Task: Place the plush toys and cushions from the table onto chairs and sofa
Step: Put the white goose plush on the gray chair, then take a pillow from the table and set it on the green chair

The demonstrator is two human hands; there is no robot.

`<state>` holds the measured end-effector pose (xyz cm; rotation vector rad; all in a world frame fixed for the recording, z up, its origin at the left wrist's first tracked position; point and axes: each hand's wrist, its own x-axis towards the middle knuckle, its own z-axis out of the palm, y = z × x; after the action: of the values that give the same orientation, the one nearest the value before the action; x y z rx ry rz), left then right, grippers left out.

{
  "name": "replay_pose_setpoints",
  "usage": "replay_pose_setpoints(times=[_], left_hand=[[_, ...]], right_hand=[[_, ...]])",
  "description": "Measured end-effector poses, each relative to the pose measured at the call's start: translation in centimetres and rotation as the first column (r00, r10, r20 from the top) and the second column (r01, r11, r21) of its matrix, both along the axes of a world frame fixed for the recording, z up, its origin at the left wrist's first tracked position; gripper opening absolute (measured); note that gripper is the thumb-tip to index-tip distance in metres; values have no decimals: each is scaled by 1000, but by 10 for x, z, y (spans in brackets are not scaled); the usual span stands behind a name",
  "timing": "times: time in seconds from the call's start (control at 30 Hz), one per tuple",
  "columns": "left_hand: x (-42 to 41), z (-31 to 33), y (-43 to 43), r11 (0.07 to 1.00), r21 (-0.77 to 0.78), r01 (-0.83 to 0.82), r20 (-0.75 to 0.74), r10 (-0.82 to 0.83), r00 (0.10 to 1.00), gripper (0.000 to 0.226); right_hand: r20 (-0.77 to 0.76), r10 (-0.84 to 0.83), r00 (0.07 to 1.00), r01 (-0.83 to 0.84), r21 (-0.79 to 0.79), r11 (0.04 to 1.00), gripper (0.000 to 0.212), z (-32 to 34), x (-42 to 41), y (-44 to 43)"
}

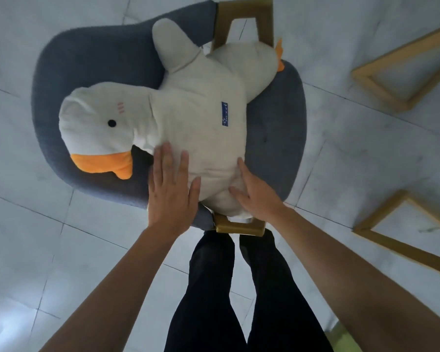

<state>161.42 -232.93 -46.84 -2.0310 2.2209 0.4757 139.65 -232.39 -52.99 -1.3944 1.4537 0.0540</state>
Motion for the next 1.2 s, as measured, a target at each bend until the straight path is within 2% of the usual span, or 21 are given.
replay_pose_setpoints(times=[0.07,0.13,0.23,0.3,0.37,0.5,0.57,0.63,0.73,0.87,0.93,1.03,1.13,1.2], left_hand=[[2,16,25,986,164,44,-54,-35,998,60],[-3,43,34,966,259,-25,-163,69,984,60],[-21,107,26,922,322,-213,-395,335,855,53],[-34,153,17,915,301,-270,-497,392,774,52],[-46,197,5,918,275,-287,-597,397,698,52],[-59,276,-11,961,172,-216,-723,272,635,46],[-59,302,-9,987,134,-92,-768,163,620,44],[-52,319,-6,987,134,91,-783,49,621,43],[-41,323,-2,941,154,302,-795,-64,603,46],[-46,315,15,880,205,429,-817,-88,570,39],[-59,321,35,818,239,524,-817,-122,564,38],[-87,337,77,668,214,713,-831,-259,492,47],[-121,355,134,482,132,866,-841,-409,355,49],[-142,364,180,388,73,919,-853,-452,259,49]], right_hand=[[-57,101,993,-102,-22,994,64,33,-17,15],[-61,77,995,-81,-70,994,60,73,-31,25],[-47,-102,994,93,-168,981,63,139,-50,34],[-38,-279,960,260,-256,931,62,185,-65,41],[-13,-460,888,424,-365,829,60,231,-79,51],[74,-737,671,672,-480,564,54,302,-90,93],[154,-831,535,776,-479,411,51,328,-83,123],[264,-896,358,868,-448,215,49,354,-68,160],[323,-941,102,895,-443,-55,45,378,-33,228],[338,-927,-161,844,-441,-307,41,379,24,316],[352,-888,-296,799,-419,-432,39,380,51,357],[392,-784,-482,670,-412,-618,41,385,94,420],[444,-660,-606,501,-430,-751,43,393,129,480],[479,-583,-657,401,-433,-807,45,393,150,520]])
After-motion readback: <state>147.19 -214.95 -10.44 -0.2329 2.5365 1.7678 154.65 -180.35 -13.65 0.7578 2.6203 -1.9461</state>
